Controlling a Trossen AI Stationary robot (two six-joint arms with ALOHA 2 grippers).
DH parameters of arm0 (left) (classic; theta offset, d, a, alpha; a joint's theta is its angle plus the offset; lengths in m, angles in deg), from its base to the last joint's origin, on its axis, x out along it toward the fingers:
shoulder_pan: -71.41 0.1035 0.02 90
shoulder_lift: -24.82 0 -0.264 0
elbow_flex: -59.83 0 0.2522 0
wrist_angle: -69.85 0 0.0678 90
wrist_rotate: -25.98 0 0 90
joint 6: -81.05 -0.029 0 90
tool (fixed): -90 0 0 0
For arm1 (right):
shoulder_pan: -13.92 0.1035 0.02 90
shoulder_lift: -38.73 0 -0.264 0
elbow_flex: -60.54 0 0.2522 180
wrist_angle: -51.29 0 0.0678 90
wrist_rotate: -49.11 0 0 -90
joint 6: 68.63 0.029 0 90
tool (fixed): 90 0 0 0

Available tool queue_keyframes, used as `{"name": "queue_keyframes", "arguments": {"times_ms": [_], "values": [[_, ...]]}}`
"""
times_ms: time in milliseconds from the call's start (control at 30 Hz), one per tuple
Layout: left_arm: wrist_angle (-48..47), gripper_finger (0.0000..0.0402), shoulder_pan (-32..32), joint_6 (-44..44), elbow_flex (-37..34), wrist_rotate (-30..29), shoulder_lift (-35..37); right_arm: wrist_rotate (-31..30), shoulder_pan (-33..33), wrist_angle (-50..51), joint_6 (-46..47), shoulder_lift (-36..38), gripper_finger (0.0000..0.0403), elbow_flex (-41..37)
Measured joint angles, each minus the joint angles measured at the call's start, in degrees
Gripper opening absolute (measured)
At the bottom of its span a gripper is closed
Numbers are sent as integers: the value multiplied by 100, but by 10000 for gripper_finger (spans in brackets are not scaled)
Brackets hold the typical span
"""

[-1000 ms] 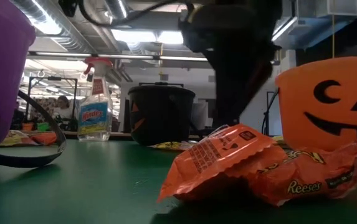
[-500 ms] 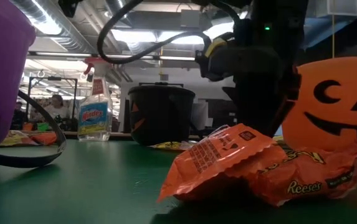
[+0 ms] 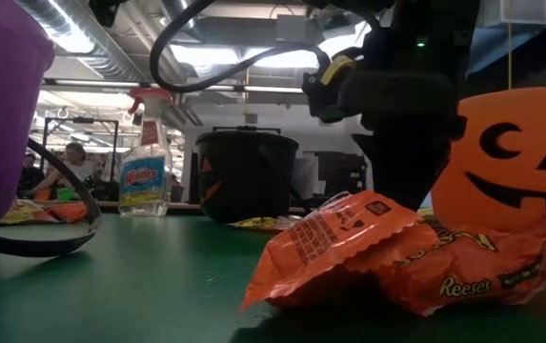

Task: Sort candy
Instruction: Put the red candy into the black bucket

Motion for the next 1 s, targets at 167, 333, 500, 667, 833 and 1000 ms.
{"name": "queue_keyframes", "arguments": {"times_ms": [167, 333, 500, 667, 833, 1000], "values": [[2, 156, 0, 0, 0, 0, 0, 42, -10, 73, -305, -11, 65, 116], [2, 156, 0, -9, 0, 0, 0, -5, -94, 277, -734, -44, 31, 472], [0, 156, 0, -15, 0, -1, 0, -163, -221, 491, -1187, -44, 34, 913], [-15, 156, 0, -17, 0, -2, 0, -601, -475, 1091, -1630, -42, 36, 1539], [-82, 156, 0, -17, 0, -2, 0, -1277, -796, 1775, -2122, -31, 37, 2367], [-98, 156, 0, -14, 0, -4, 0, -1939, -1182, 1965, -2765, -15, 37, 3149]]}}
